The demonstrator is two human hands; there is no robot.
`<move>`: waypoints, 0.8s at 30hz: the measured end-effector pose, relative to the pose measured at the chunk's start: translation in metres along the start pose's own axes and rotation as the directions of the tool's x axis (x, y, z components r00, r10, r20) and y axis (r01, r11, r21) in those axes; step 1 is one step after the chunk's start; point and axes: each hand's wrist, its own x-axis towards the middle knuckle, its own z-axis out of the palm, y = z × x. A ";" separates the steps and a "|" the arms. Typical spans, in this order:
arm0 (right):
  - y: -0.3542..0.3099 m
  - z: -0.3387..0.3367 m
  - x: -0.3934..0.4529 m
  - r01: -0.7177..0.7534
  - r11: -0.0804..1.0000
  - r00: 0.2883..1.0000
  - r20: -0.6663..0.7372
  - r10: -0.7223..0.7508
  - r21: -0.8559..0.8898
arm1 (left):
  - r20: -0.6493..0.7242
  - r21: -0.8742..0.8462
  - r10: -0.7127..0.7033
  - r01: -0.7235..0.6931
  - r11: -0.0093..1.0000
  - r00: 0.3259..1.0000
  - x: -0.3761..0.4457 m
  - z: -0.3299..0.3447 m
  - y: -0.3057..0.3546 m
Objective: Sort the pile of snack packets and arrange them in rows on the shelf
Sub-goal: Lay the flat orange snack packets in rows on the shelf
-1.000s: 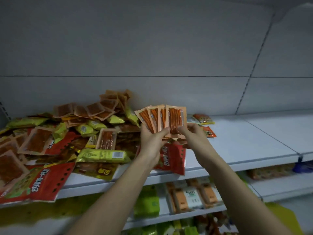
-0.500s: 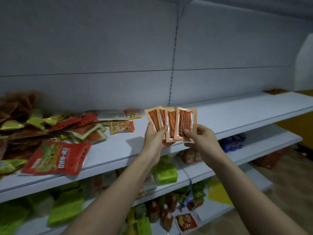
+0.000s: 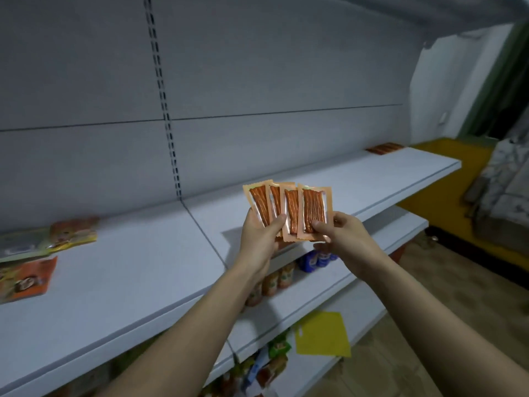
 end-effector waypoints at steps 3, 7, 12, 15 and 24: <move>0.000 -0.036 0.055 -0.026 0.999 0.999 -0.024 0.025 -0.029 | 0.015 -0.031 -0.032 0.033 0.999 0.999 0.055 0.040 -0.022; 0.001 -0.088 0.120 -0.047 0.999 0.997 -0.062 0.046 -0.007 | 0.057 -0.020 -0.071 0.072 0.997 0.996 0.121 0.097 -0.049; 0.018 -0.163 0.178 -0.059 0.997 0.993 -0.100 0.064 0.058 | 0.105 0.027 -0.117 0.115 0.993 0.988 0.177 0.172 -0.087; 0.033 -0.217 0.211 -0.036 0.995 0.991 -0.126 0.047 0.090 | 0.146 0.060 -0.128 0.121 0.991 0.981 0.210 0.224 -0.113; 0.071 -0.435 0.302 0.006 0.995 0.986 -0.166 0.011 0.102 | 0.252 0.139 -0.140 0.108 0.984 0.958 0.286 0.427 -0.207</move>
